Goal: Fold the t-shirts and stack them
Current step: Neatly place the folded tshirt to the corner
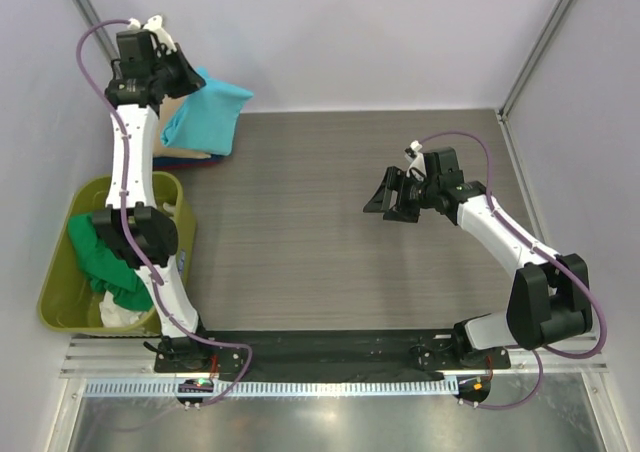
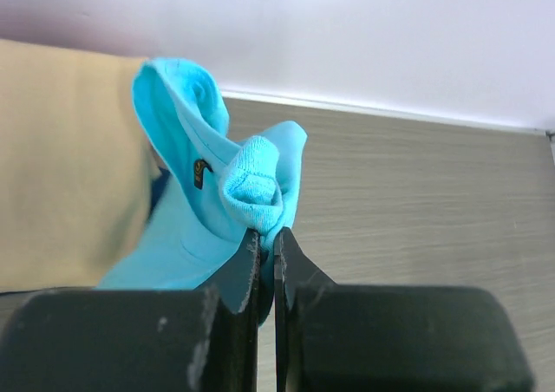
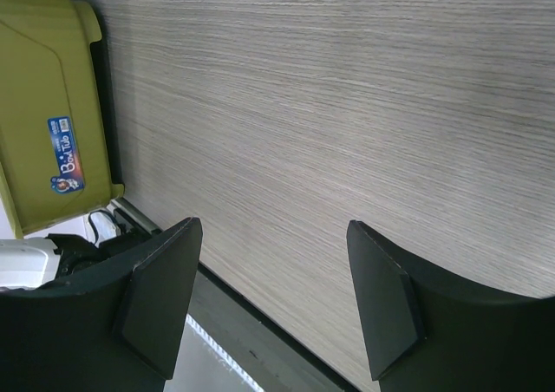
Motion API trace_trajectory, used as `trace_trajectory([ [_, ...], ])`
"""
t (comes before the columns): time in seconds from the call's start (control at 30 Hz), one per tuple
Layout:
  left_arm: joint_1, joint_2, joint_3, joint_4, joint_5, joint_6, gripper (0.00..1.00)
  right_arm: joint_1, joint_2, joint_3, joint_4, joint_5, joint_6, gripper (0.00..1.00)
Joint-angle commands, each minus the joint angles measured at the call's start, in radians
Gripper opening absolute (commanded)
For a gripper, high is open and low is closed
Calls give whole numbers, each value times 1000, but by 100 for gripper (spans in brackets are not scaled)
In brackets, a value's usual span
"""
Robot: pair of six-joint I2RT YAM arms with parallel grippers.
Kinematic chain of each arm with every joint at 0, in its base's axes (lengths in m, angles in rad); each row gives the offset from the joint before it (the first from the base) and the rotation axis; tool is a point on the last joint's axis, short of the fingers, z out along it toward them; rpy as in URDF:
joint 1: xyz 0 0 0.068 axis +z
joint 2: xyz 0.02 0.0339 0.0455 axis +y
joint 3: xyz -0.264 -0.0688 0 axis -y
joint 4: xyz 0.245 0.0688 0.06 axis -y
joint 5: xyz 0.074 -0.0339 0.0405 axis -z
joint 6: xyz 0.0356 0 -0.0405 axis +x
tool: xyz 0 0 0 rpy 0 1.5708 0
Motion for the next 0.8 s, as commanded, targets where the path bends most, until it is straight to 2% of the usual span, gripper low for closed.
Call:
trace_trajectory([
  [0.0,28,16,82,-6,60,17,0,-5,-38,3,1,-16,-6,74],
  [0.2,66,41,167,-7,89,-3,0,-3,-28,5,-5,-17,-16,74],
  [0.53,130,40,182,5,120,-5,0,-3,1,10,-8,-26,-27,74],
  [0.77,183,140,286,16,162,-39,0,-3,17,5,-13,-23,-29,74],
])
